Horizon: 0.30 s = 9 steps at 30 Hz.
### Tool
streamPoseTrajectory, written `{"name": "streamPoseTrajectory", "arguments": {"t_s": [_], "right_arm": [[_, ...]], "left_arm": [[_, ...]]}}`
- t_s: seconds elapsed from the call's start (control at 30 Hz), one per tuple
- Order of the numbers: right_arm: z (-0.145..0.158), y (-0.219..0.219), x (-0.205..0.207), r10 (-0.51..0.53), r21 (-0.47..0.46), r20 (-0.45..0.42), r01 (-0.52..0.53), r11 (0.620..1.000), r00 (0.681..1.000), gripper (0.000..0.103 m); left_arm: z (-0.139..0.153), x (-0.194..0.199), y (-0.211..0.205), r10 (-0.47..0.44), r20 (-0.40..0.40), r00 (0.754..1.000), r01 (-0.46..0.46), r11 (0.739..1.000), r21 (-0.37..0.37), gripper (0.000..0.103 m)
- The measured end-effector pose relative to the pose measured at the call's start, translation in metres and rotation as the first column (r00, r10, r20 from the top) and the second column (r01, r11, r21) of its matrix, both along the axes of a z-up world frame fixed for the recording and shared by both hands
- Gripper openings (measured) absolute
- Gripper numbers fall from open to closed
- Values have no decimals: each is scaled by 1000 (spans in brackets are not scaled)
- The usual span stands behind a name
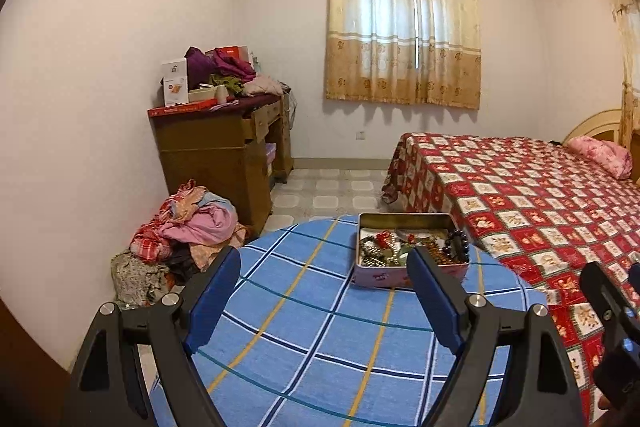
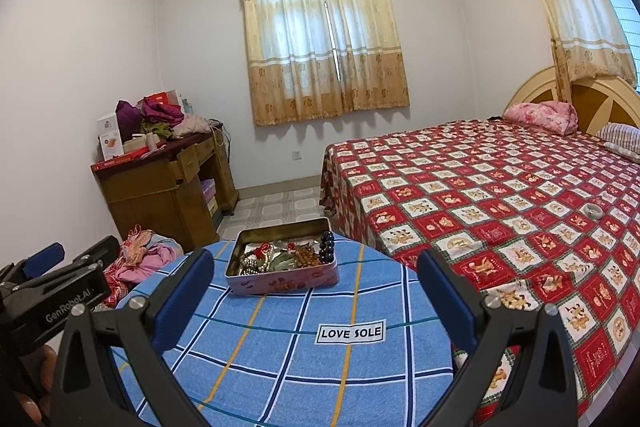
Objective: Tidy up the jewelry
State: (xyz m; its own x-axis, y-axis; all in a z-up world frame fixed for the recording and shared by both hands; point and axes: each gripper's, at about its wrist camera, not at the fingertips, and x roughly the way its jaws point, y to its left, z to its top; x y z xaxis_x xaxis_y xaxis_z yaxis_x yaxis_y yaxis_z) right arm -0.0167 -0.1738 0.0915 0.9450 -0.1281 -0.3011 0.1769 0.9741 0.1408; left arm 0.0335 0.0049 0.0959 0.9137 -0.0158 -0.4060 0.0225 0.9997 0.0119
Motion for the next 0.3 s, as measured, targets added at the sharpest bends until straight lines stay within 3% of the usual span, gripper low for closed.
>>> {"name": "streamPoseTrajectory", "arguments": {"t_s": [0.3], "right_arm": [[-9,-10,7,-3,13,-34,4,1000,999,103]], "left_arm": [[-6,8,4,21,-40,999,-21,1000,11,85]]}}
